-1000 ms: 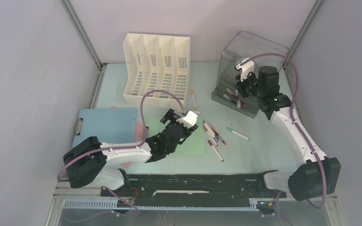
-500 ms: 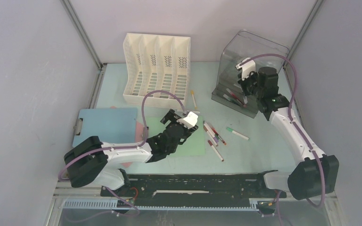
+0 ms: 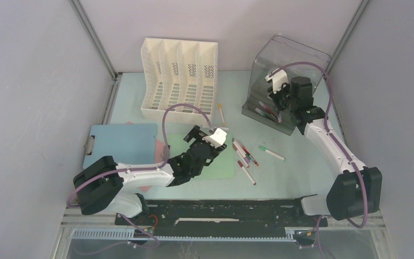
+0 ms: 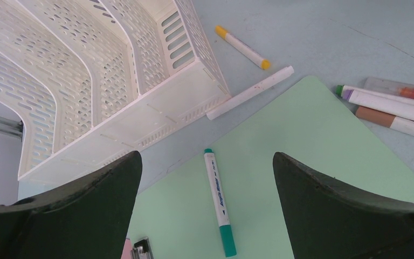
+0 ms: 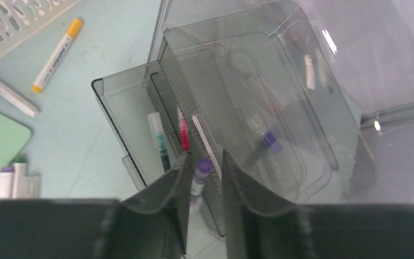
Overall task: Organize the desk
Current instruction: Place the stationery in the drawer.
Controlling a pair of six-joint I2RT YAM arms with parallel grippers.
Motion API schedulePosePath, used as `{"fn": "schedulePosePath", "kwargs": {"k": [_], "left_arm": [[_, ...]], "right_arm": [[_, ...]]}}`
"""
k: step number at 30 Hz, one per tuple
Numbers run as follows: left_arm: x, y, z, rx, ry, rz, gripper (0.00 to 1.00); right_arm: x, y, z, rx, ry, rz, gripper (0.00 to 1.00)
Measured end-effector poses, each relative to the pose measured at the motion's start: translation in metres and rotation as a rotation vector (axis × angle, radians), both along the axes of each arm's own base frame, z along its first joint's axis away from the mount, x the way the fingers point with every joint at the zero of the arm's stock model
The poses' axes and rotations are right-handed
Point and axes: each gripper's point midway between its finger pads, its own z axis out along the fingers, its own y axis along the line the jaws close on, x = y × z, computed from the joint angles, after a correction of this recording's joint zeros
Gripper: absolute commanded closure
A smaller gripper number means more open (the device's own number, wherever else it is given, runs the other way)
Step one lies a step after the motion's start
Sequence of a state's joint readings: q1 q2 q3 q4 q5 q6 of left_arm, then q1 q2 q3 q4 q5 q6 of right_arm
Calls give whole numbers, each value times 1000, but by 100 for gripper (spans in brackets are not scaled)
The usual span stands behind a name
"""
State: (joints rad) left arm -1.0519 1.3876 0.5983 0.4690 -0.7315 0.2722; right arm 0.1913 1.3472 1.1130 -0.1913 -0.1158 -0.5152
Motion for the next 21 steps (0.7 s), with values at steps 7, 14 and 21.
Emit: {"fn": "schedulePosePath", "kwargs": {"k": [7,14,21], "left_arm": [[-1,-1,0,1,-1,-3,0],[-1,0,1,3,-5,1,0],[-2,1,9,-28,-11,5,0]], "right_arm": [[-5,8,-6,18,30,42,33],[-24,36,-12,125,116,184,30],[-50,65,4,281,178,352,29]]}}
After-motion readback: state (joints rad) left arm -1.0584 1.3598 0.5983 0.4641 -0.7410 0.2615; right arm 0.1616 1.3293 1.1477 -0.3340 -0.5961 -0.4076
